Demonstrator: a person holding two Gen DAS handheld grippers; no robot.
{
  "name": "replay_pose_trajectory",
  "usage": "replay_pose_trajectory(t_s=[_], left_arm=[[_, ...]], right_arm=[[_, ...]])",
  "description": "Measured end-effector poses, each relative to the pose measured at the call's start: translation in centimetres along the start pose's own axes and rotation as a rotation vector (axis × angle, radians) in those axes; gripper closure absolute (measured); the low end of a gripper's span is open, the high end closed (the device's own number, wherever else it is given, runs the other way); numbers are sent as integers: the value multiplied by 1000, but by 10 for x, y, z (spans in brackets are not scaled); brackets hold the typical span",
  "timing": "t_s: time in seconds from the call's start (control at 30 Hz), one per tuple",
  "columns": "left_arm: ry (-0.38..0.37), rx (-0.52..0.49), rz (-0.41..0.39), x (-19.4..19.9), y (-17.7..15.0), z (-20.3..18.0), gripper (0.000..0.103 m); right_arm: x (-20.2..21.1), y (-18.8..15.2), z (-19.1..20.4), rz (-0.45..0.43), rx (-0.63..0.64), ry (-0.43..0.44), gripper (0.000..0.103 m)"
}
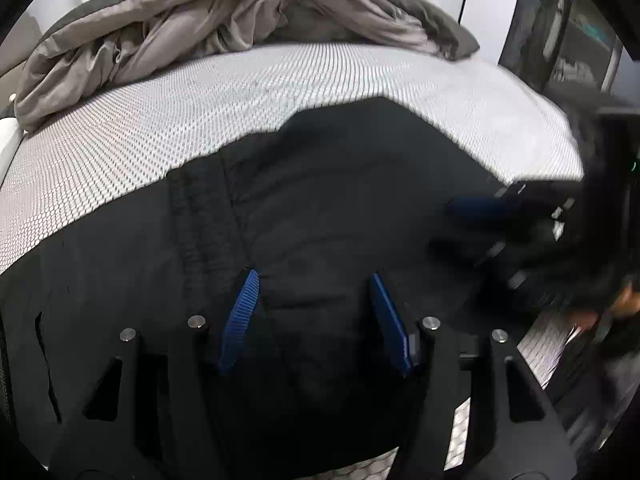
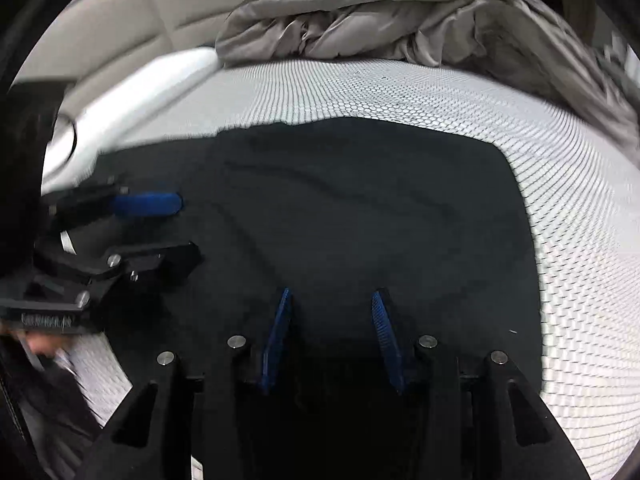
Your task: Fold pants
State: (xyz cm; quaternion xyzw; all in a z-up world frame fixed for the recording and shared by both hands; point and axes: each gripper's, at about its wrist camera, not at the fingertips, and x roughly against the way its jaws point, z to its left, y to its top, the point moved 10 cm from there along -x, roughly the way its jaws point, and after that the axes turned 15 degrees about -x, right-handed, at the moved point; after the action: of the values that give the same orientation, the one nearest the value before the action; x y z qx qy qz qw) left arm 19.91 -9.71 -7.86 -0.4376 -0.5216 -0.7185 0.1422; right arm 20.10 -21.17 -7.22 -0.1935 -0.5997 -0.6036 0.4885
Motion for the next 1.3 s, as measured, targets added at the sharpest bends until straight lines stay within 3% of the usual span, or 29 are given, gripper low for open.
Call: replay_pose_trajectory(t_s=[0.17,0.23,0.27,0.43,0.57,0.7,0.8,0.87,0.93,1.03,1.1,1.2,1.3], left_arm=[[-20,-27,9,9,-18,2,47],[-4,-21,9,16,-21,5,47],[5,-8,6,19,-21,7,47],[-11,69,-65,36,-5,13,47],[-17,78,-93,41,5,9,47],[-20,56,-73,33,9,4,47],[-15,46,-55,26,8,2,47],[-9,46,-44,24,6,2,47],[-10,46,-41,23,5,3,47],[-3,48,-34,21,4,7,47],[6,54,-22,19,2,9,47],[6,55,-34,22,4,9,47],[1,51,-54,26,8,8,47]], right_arm=[[27,-11,-67,-34,-60,-139,59],[39,-19,-99,-35,-99,-196,54],[44,-21,-109,-32,-134,-179,54],[68,-32,-126,12,-358,143,54],[68,-41,-124,71,-456,271,55],[54,-45,-109,114,-416,304,58],[58,-47,-91,106,-341,251,73],[66,-48,-84,91,-293,226,89],[77,-51,-80,81,-252,246,94],[76,-68,-84,117,-204,208,94],[71,-75,-88,146,-199,193,94],[84,-68,-90,114,-206,227,87],[97,-50,-101,40,-278,269,60]])
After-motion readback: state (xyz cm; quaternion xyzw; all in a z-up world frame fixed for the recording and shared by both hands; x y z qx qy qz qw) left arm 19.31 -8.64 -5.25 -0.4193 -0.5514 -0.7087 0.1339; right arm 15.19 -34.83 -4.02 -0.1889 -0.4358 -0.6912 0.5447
